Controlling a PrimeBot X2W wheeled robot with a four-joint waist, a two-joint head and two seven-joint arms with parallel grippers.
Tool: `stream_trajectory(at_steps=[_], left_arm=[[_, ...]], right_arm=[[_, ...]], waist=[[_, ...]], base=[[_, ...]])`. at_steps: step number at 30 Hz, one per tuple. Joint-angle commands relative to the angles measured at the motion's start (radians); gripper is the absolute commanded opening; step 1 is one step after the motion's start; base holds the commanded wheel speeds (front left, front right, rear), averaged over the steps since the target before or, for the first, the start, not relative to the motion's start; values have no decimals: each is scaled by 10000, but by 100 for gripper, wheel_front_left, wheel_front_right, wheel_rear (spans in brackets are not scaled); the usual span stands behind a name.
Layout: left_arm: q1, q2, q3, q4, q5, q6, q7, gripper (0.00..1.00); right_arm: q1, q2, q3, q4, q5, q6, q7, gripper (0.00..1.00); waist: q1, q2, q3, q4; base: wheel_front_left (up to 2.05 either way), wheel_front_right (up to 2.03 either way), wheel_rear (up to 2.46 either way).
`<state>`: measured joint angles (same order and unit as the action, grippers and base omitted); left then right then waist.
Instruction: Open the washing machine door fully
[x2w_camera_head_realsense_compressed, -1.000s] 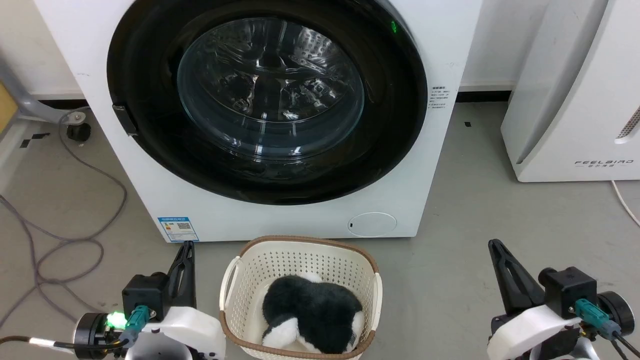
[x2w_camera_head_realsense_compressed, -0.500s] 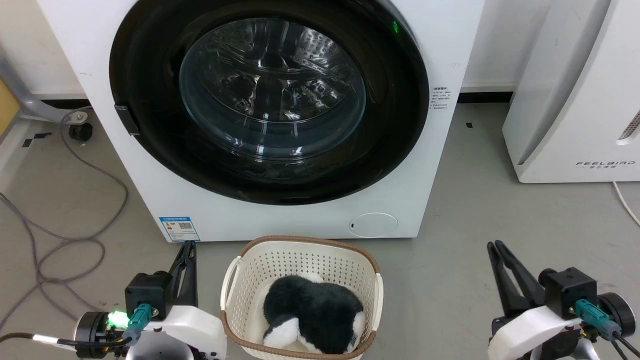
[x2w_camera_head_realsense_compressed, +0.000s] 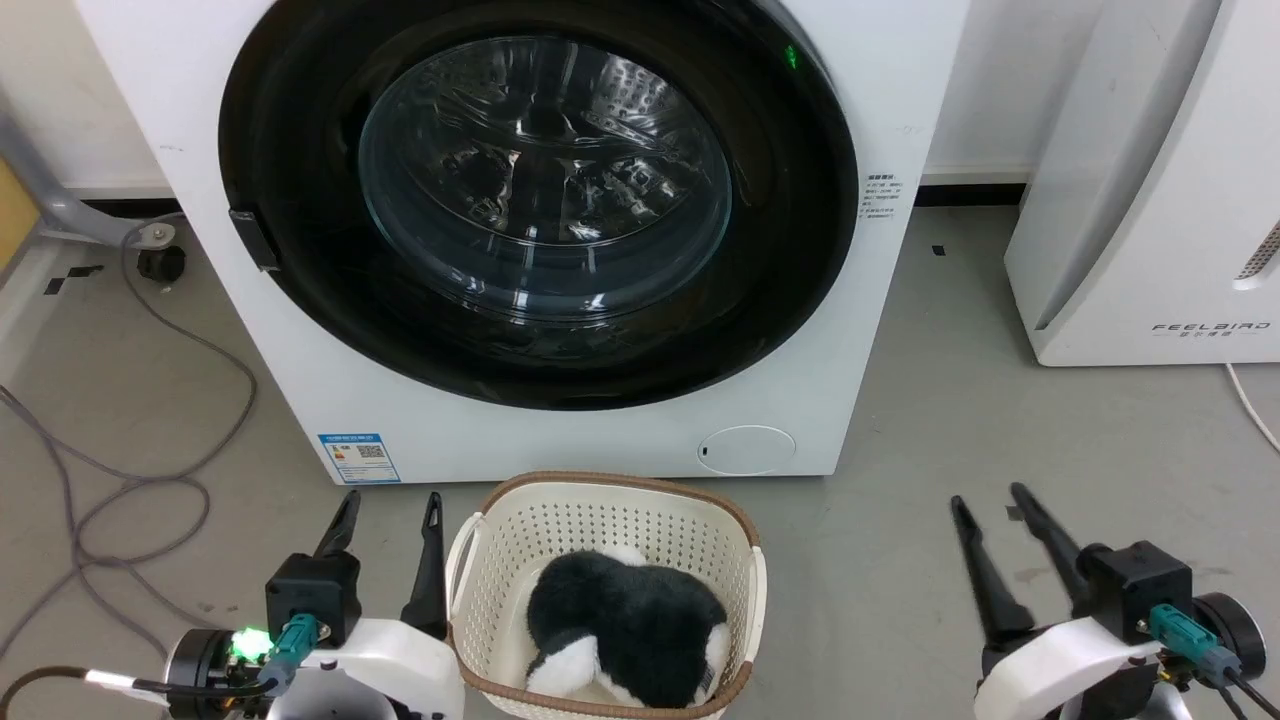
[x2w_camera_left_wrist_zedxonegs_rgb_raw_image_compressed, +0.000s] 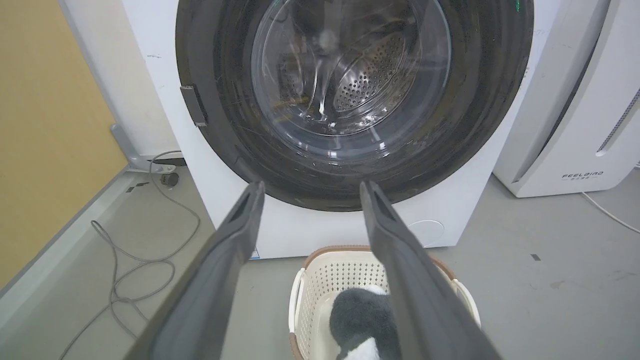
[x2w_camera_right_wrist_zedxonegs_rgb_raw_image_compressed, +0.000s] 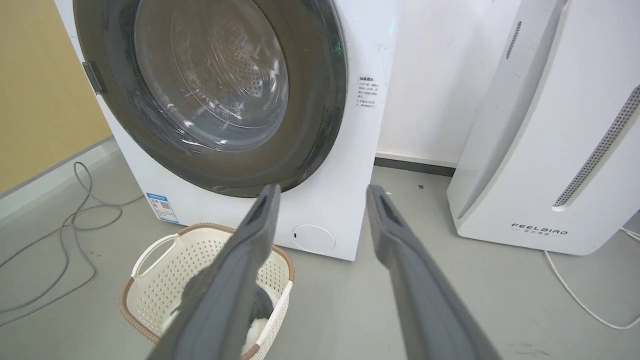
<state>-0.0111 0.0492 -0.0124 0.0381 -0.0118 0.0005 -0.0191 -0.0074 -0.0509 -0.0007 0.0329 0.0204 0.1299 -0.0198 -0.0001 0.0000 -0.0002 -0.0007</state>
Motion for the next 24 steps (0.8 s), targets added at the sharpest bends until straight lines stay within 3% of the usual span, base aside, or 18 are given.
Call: stream_trajectory(at_steps=[1, 12, 24], left_arm=[[-82, 6, -33, 114, -73, -35, -108, 100], [-164, 11, -143, 378, -186, -81, -321, 100], [-253, 14, -242, 463, -322, -134, -573, 100]], right_arm=[[18, 1, -22, 119, 105, 1, -108, 0], [-32, 1, -49, 395, 417, 2, -322, 0], [-278, 2, -237, 732, 2057, 2, -573, 0]], waist=[[1, 0, -1, -1], [1, 0, 6, 16], [1, 0, 31, 140]], base=[[0, 0, 0], [0, 0, 0], [0, 0, 0]])
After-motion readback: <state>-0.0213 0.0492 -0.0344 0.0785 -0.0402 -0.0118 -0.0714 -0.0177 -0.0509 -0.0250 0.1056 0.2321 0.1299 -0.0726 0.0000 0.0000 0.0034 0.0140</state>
